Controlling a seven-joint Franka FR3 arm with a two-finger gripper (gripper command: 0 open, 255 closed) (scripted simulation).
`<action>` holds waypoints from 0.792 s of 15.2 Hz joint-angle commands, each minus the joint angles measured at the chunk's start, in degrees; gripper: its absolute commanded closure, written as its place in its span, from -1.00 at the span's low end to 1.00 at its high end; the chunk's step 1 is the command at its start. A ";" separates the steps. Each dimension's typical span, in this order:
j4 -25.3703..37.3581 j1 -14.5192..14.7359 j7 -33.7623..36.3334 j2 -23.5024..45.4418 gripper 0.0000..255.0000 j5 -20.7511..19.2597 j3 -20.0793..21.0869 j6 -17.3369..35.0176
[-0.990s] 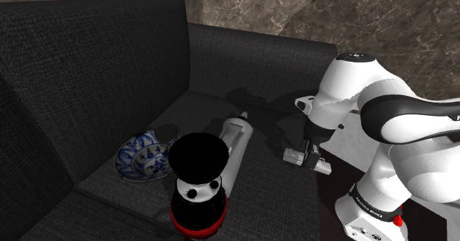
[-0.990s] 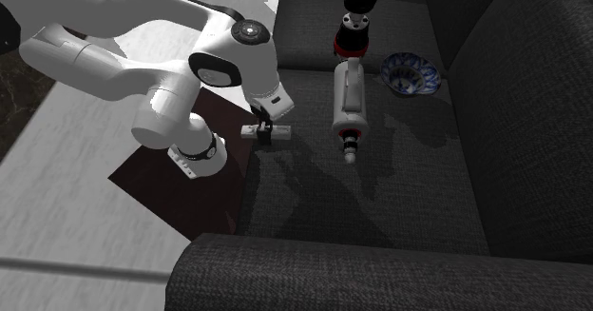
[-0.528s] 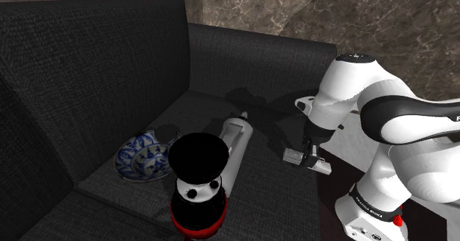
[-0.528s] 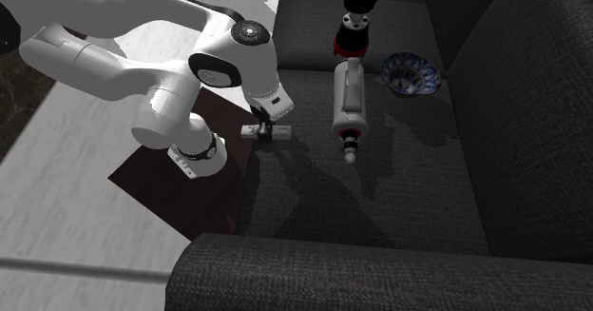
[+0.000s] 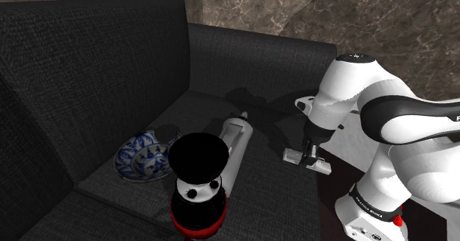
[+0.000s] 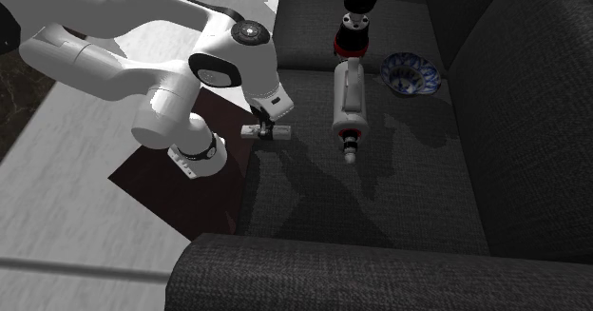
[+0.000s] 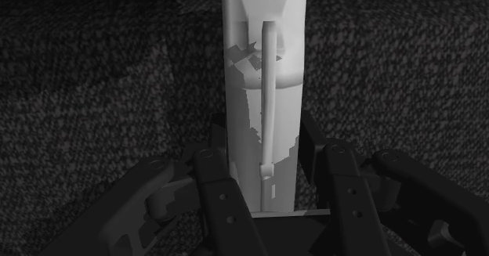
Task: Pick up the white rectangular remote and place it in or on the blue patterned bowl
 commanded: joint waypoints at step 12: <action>7.48 -0.81 -0.16 -2.62 1.00 -1.36 -1.22 -10.07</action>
